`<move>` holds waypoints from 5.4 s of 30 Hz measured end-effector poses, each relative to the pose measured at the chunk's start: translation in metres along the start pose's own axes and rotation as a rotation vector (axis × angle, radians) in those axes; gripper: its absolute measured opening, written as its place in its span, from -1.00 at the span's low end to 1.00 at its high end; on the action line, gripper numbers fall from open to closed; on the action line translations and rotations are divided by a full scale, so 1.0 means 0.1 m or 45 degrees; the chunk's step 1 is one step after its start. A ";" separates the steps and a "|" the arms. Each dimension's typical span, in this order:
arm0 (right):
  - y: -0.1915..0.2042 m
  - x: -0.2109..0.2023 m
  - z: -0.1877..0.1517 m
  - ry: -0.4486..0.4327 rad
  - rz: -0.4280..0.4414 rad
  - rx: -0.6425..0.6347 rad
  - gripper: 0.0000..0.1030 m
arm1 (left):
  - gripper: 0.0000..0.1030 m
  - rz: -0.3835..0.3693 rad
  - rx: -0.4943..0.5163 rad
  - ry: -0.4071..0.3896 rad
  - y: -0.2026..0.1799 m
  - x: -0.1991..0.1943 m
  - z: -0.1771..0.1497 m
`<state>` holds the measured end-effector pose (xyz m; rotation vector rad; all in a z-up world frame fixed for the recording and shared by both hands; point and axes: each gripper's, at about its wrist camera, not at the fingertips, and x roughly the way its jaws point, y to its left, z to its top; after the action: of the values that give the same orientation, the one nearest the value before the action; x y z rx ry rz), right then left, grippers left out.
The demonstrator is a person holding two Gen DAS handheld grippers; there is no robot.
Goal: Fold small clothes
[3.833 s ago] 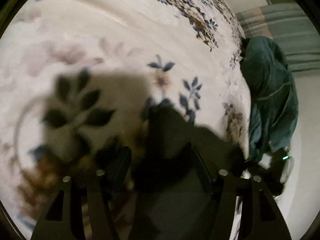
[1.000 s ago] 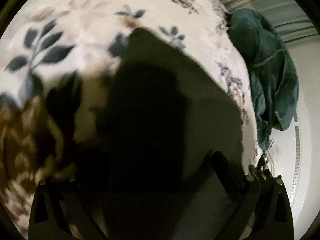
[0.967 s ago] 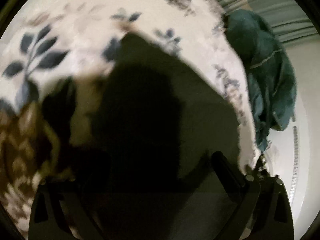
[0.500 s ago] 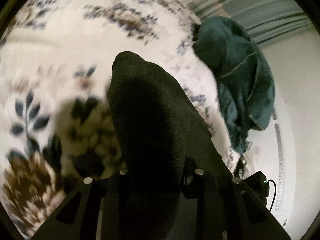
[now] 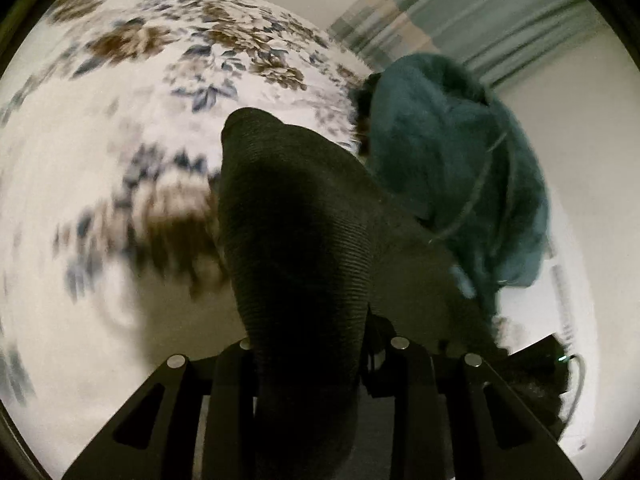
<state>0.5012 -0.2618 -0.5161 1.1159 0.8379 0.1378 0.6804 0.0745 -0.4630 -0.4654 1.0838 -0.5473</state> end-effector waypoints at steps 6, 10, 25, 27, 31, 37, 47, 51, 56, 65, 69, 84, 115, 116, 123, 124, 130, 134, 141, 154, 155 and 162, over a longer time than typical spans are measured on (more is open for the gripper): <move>-0.41 1.05 0.32 0.151 -0.237 0.096 0.16 | -0.33 0.260 -0.080 0.271 0.69 0.88 0.33; -0.58 0.99 0.23 0.191 -0.423 0.025 0.50 | 0.20 0.331 -0.048 0.198 0.71 0.83 0.09; 0.40 0.35 0.09 0.024 -1.105 -0.696 1.00 | 1.00 0.816 0.053 0.026 -0.12 -0.09 -0.71; 0.62 0.07 -0.01 -0.007 -1.103 -0.761 1.00 | 0.99 0.827 0.065 -0.006 -0.30 -0.29 -0.75; 1.17 -0.49 -0.24 -0.067 -1.083 -0.868 1.00 | 0.99 0.869 0.118 -0.085 -0.77 -0.82 -0.84; 2.06 -1.48 -0.67 -0.178 -1.043 -0.986 1.00 | 0.99 0.867 0.157 -0.175 -1.51 -1.69 -1.02; 3.29 -3.40 -1.47 -0.347 -0.920 -1.091 1.00 | 0.99 0.828 0.208 -0.339 -2.71 -3.15 -1.53; 3.62 -4.06 -1.76 -0.394 -0.868 -1.106 1.00 | 0.99 0.827 0.225 -0.398 -3.09 -3.56 -1.77; 3.85 -4.67 -2.10 -0.436 -0.821 -1.143 1.00 | 0.99 0.820 0.229 -0.457 -3.43 -3.96 -2.06; 4.03 -5.43 -2.55 -0.480 -0.753 -1.212 1.00 | 0.99 0.802 0.245 -0.529 -3.75 -4.35 -2.44; 4.05 -5.58 -2.62 -0.484 -0.735 -1.218 1.00 | 0.99 0.806 0.243 -0.555 -3.81 -4.42 -2.53; 4.07 -5.71 -2.61 -0.459 -0.699 -1.232 1.00 | 1.00 0.837 0.230 -0.613 -3.85 -4.58 -2.67; 4.13 -5.75 -2.63 -0.471 -0.680 -1.240 1.00 | 1.00 0.834 0.243 -0.619 -3.91 -4.61 -2.71; 4.13 -5.75 -2.64 -0.471 -0.680 -1.239 1.00 | 1.00 0.833 0.241 -0.619 -3.92 -4.62 -2.71; 4.12 -5.74 -2.64 -0.470 -0.679 -1.239 1.00 | 1.00 0.835 0.245 -0.620 -3.91 -4.60 -2.71; 4.12 -5.75 -2.63 -0.470 -0.678 -1.235 1.00 | 1.00 0.836 0.246 -0.619 -3.92 -4.60 -2.71; 4.11 -5.74 -2.63 -0.469 -0.677 -1.241 1.00 | 1.00 0.834 0.244 -0.619 -3.92 -4.61 -2.69; 4.12 -5.74 -2.64 -0.467 -0.678 -1.240 1.00 | 1.00 0.831 0.244 -0.625 -3.93 -4.63 -2.67; 4.13 -5.75 -2.64 -0.469 -0.677 -1.239 1.00 | 1.00 0.833 0.242 -0.623 -3.91 -4.67 -2.65; 4.14 -5.75 -2.61 -0.467 -0.669 -1.239 1.00 | 1.00 0.841 0.240 -0.629 -3.89 -4.70 -2.65; 4.13 -5.74 -2.61 -0.466 -0.669 -1.241 1.00 | 1.00 0.839 0.240 -0.628 -3.88 -4.70 -2.65; 4.12 -5.75 -2.63 -0.468 -0.672 -1.235 1.00 | 1.00 0.840 0.239 -0.626 -3.89 -4.69 -2.66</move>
<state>0.0532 -0.1601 0.0822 -0.0130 0.5854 -0.1014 0.1955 0.0420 -0.0093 -0.0498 0.6442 0.0579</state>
